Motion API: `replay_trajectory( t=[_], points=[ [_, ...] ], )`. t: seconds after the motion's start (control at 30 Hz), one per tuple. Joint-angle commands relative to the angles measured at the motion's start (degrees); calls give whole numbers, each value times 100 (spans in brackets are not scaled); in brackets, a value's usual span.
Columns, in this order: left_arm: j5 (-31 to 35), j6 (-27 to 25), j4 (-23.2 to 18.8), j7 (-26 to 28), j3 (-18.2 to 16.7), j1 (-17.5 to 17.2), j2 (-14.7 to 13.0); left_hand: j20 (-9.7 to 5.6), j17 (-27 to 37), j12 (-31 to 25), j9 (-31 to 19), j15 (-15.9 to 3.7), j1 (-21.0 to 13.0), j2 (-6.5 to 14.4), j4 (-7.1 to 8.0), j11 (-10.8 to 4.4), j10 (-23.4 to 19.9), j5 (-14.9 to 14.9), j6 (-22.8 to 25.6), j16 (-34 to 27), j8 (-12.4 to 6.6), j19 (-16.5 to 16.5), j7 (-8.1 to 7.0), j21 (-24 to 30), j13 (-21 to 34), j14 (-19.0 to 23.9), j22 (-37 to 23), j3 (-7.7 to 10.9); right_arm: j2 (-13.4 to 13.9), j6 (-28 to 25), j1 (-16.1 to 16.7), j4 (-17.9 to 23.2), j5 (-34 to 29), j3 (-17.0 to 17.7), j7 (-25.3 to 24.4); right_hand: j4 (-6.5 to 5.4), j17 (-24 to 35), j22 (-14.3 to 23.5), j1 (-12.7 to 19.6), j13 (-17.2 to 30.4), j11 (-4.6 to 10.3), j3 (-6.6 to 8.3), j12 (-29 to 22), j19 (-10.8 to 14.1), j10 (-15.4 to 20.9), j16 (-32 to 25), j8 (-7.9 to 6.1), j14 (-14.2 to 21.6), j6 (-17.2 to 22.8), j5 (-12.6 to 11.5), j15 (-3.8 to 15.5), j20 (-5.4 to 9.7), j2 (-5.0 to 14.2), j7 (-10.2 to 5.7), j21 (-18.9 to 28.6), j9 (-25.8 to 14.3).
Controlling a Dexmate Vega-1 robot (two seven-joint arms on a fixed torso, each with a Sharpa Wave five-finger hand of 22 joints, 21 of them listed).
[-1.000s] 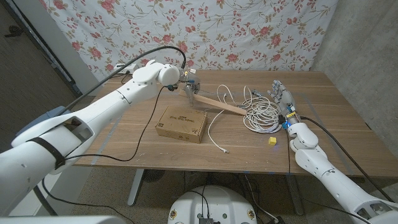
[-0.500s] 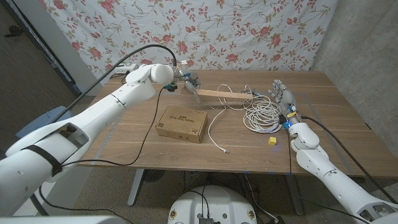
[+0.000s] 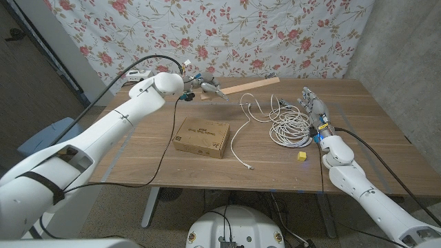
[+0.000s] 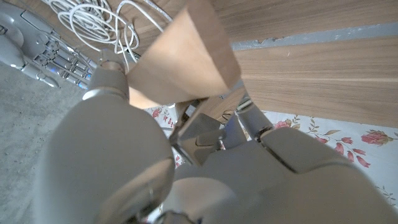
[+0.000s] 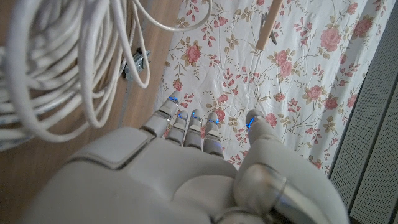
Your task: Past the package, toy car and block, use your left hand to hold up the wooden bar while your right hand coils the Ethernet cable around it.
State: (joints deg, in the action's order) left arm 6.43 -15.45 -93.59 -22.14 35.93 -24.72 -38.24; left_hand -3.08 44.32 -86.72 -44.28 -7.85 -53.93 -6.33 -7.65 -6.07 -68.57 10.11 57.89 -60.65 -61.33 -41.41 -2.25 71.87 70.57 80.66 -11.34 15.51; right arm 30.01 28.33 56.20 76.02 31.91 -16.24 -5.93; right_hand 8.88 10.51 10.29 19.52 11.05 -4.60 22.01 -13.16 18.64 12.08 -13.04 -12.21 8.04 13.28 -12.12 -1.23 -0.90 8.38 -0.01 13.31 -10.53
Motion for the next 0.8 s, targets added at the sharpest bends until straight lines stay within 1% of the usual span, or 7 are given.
replay_trajectory(
  t=[0.03, 0.13, 0.43, 0.5, 0.57, 0.63, 0.8],
  points=[
    [-615, -109, -343, 457, -77, 70, -373, -4, -26, -83, -182, 8, 1426, 1516, 1468, -18, 6, -11, 780, -78, -165, 11, 529, 62, 14, 39, -5, 1555, 393, -899, 477, 1255, -1494, 0, -1692, -44, 186, 76, 331, 55, -23, 130, -131, 468, 590, -388, -123, 937, 617, 109, 140, -180, 105, 33, 195, -26],
    [-620, -221, -408, 344, -3, 186, -471, -10, -55, -139, -248, 8, 1415, 1516, 1433, -3, 9, -27, 756, -171, -244, 30, 539, 104, 12, 60, 2, 1611, 642, -1334, 557, 1644, -1832, -39, -1807, -59, 312, 99, 413, 71, 11, 112, -186, 677, 855, -605, -158, 1309, 861, 140, 247, -192, 77, 57, 292, -32],
    [-682, -466, -573, 273, 37, 328, -671, -10, -227, -219, -242, 20, 1451, 1492, 1405, -19, 55, -40, 653, -302, -311, 90, 534, 189, 14, 12, 20, 1706, 1306, -2547, 732, 2738, -2296, -89, -1675, 53, 453, 122, 627, 118, 30, 65, -307, 726, 1249, -796, -170, 1578, 1075, 142, 272, -302, -99, 80, 336, -42],
    [-728, -482, -588, 259, 24, 334, -708, -9, -247, -228, -111, 15, 1461, 1484, 1399, -2, 71, -40, 685, -350, -265, 98, 547, 209, 14, 30, 23, 1725, 1416, -2719, 755, 2923, -2371, -109, -1618, 66, 479, 126, 664, 128, 22, 56, -323, 752, 1290, -837, -165, 1643, 1092, 139, 288, -330, -125, 79, 351, -43],
    [-732, -515, -618, 252, 33, 345, -750, -6, -316, -240, -58, 10, 1478, 1467, 1387, 1, 78, -42, 692, -398, -278, 112, 541, 238, 14, 39, 30, 1756, 1560, -3031, 771, 3171, -2532, -146, -1600, 144, 518, 131, 878, 145, 44, 127, -326, 759, 1300, -853, -151, 1626, 1100, 111, 331, -344, -103, 74, 363, -47],
    [-767, -536, -630, 219, 37, 357, -779, 4, -336, -243, -119, 10, 1487, 1466, 1388, -9, 79, -42, 671, -416, -323, 111, 542, 248, 14, 33, 33, 1767, 1705, -3363, 792, 3431, -2736, -194, -1602, 217, 568, 134, 1276, 169, 173, 248, -301, 745, 1236, -845, -118, 1538, 1085, 74, 340, -333, -109, 29, 371, -52],
    [-780, -573, -651, 50, 112, 461, -849, 4, -400, -250, -116, 16, 1522, 1465, 1393, -1, 88, -43, 653, -482, -361, 142, 566, 275, 13, 23, 38, 1804, 1981, -3990, 783, 3911, -3207, -359, -1552, 220, 644, 128, 1890, 206, 318, 387, -220, 661, 1034, -797, -28, 1305, 958, 51, 443, -304, -167, -111, 355, -61]
  ],
)
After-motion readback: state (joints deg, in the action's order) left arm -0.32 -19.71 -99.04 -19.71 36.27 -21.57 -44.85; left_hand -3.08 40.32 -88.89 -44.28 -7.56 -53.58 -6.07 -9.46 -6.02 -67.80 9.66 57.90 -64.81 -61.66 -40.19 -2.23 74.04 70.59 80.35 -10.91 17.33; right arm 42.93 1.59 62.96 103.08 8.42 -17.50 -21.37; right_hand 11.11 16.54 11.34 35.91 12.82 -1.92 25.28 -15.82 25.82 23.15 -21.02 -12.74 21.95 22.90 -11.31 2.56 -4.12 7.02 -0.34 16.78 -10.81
